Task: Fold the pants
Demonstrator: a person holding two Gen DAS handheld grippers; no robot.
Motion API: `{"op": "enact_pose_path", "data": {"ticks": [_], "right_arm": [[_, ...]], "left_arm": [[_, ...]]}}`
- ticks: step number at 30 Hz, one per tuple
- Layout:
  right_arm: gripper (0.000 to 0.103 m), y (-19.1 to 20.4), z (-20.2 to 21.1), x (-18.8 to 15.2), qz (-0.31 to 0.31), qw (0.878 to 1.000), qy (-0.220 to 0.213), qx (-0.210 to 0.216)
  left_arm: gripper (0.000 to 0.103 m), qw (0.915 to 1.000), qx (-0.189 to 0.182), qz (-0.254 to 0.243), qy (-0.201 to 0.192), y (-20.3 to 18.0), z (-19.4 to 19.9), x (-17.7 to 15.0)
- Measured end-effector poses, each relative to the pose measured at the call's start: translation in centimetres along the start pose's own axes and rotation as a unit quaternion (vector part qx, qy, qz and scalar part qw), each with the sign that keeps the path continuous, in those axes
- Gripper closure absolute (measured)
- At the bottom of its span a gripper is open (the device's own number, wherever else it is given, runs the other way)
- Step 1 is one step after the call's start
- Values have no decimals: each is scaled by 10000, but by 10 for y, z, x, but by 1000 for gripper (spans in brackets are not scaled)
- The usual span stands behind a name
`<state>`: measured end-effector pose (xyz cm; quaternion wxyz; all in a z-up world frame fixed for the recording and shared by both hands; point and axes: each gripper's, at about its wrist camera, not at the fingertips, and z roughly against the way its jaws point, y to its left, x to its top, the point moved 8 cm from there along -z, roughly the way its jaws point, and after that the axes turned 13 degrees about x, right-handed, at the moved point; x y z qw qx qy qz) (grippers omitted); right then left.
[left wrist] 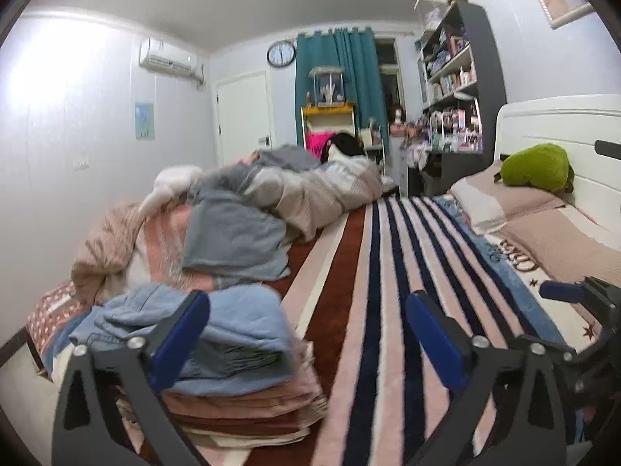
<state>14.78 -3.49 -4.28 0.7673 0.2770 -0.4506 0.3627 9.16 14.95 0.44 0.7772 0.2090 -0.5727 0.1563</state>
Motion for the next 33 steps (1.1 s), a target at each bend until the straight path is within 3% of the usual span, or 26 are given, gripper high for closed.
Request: {"op": "enact_pose_path", "data": {"ticks": [7,15,33], "right_arm": [[1,-10,51,-12,55,9956,-777,-524],[1,-18,72,-19,-53,9907,-1127,-760],[1,-15,81,-24,33,9874,-1270,-940]], "left_arm": [[1,9996,-18,73,-279,-36,28,-1],[1,9995,-113,198,-218,-48,30,-10],[1,9994,-69,318,-110,-39,28,-22]]}}
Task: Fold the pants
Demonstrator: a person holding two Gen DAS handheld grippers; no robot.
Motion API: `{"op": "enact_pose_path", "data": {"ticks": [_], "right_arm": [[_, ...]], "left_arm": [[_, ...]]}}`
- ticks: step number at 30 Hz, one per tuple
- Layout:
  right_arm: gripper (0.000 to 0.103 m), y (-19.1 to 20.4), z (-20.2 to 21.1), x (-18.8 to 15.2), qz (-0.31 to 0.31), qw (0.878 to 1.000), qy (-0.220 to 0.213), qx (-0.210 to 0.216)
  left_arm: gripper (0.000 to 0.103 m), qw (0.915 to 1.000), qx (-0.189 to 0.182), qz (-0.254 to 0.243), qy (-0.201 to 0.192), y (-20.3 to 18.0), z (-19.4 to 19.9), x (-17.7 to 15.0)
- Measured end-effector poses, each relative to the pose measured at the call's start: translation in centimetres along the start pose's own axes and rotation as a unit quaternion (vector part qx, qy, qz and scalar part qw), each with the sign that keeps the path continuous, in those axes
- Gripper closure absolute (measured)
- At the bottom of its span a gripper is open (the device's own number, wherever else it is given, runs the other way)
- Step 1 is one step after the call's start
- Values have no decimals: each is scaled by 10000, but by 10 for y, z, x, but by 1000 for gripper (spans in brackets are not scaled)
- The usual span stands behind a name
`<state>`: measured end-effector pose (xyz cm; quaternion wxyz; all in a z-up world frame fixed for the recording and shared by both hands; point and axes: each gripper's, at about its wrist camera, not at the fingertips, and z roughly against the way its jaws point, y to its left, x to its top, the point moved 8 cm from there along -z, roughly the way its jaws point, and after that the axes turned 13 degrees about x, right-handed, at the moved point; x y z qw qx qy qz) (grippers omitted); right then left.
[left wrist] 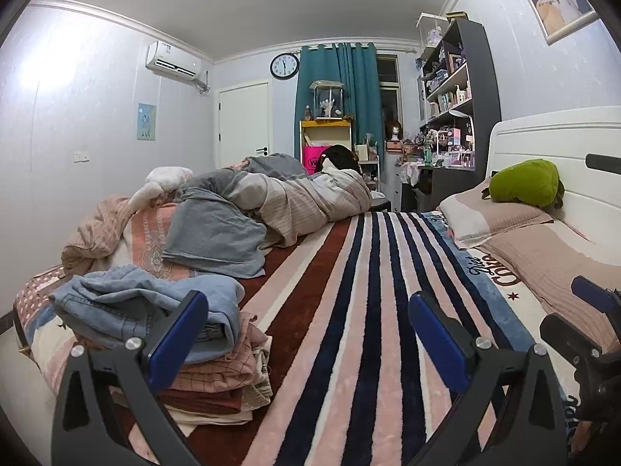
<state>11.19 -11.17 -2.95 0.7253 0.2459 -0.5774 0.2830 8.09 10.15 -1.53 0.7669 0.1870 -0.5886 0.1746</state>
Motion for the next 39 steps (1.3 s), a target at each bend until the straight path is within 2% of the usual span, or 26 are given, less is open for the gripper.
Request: {"op": "enact_pose_path", "data": {"ticks": [39], "right_arm": [[1,-3,3,-3,48,10000,12,-33]], "left_arm": [[1,9999,124,-35,-21,15,4,-2]]}}
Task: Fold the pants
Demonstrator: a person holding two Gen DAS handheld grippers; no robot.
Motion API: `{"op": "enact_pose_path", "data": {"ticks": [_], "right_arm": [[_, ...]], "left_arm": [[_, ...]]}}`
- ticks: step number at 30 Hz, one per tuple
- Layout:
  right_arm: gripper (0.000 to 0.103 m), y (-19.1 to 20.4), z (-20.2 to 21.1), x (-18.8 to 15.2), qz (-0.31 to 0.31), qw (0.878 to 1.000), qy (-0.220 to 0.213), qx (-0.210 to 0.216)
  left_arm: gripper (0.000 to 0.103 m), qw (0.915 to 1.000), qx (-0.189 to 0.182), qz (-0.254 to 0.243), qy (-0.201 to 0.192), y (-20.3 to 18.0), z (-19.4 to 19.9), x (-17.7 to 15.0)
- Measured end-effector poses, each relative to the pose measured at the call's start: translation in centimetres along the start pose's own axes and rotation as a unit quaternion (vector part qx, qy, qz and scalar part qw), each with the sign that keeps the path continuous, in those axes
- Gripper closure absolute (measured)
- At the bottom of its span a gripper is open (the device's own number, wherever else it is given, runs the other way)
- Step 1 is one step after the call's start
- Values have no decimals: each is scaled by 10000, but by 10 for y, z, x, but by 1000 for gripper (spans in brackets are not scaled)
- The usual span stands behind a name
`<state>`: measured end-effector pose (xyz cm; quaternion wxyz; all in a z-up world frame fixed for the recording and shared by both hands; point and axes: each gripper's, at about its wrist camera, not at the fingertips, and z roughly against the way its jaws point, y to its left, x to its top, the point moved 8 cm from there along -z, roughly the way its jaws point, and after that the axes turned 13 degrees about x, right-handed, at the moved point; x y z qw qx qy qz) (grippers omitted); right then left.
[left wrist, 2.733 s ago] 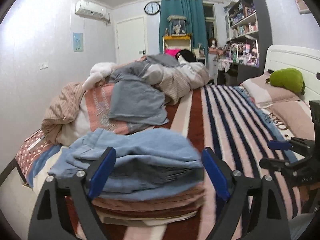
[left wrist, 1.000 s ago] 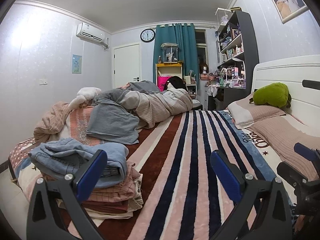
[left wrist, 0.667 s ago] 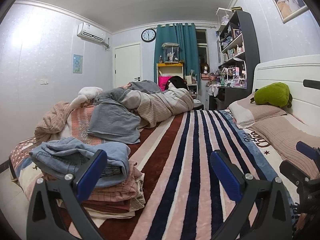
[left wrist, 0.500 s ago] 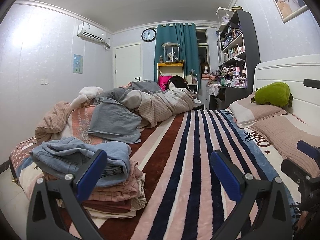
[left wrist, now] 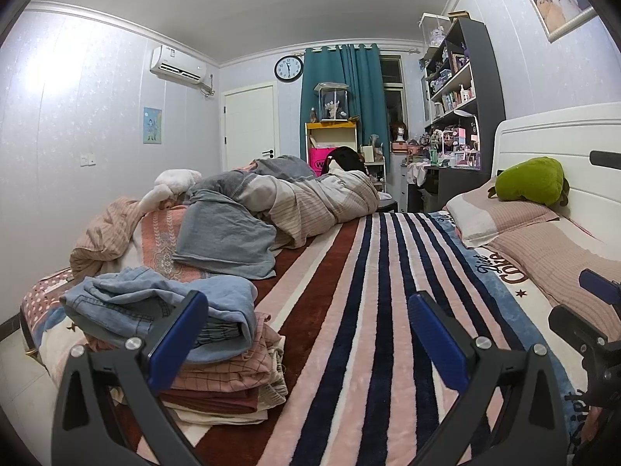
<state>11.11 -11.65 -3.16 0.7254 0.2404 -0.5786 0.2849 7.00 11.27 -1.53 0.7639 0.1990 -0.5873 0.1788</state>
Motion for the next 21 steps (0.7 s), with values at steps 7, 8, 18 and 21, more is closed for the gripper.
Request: {"op": "enact_pose_path", "data": {"ticks": [7,8,18,21], "right_arm": [[1,-1,1,0,-11,10000,0,13],[1,-1,1,0,-10,10000,0,18],[1,-2,1,0,-13,10000,2,15],[1,-3,1,0,-12,10000,1,14]], "left_arm": [[1,10000,-1,4,-3,0,0,0],[1,10000,-1,4,-2,1,0,0],[1,10000,-6,8,0,-1,0,0],[1,10000,3,5,2,-1,0,0]]}}
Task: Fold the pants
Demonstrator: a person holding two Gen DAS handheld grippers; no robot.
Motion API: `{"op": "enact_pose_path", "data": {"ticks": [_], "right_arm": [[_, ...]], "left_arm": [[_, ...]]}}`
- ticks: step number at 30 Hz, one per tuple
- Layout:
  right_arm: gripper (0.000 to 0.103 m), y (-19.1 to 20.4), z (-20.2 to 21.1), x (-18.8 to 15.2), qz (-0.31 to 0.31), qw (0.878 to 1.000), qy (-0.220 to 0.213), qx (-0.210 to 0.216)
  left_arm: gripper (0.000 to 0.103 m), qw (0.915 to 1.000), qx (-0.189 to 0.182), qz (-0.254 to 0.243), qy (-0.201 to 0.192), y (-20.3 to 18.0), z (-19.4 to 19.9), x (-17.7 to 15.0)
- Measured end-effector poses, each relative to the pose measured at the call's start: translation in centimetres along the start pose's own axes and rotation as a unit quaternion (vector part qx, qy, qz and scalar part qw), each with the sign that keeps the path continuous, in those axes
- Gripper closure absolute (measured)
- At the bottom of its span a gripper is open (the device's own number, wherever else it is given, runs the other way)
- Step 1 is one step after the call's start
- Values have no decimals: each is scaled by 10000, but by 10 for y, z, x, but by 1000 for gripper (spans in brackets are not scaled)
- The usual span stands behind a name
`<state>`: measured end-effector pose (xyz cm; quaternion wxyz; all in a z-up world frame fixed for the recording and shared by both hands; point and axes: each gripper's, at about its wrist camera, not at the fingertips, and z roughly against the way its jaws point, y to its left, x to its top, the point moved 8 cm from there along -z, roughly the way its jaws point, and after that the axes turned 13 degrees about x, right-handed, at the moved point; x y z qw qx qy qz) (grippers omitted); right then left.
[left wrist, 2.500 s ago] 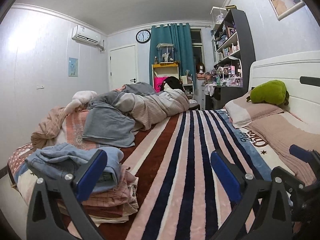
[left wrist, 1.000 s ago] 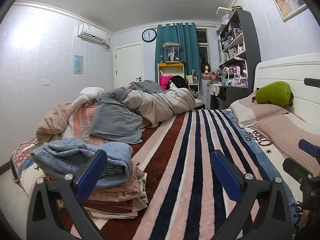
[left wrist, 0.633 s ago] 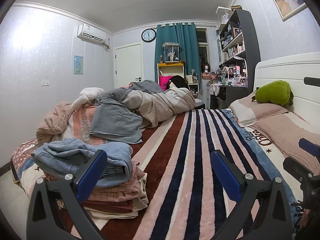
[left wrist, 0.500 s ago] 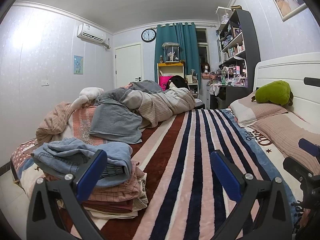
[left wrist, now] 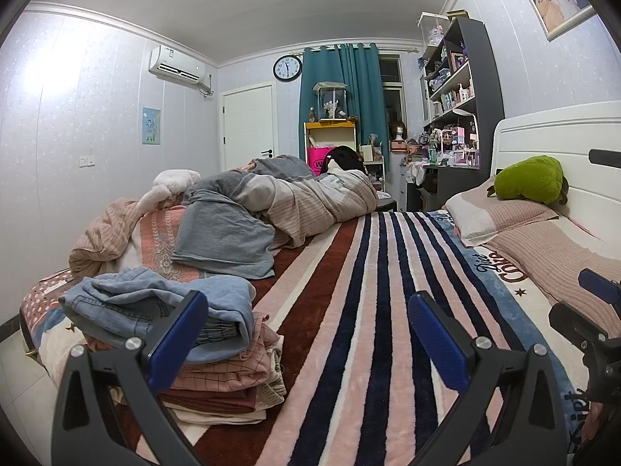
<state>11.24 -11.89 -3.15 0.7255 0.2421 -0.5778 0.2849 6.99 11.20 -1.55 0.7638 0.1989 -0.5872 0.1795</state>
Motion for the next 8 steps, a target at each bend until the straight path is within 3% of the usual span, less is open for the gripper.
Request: {"op": "enact_pose_path", "data": {"ticks": [8], "right_arm": [[1,0,0,0,6,10000,2,-5]], "left_arm": [[1,10000,-64,-20,5,-3,-1,-1]]}}
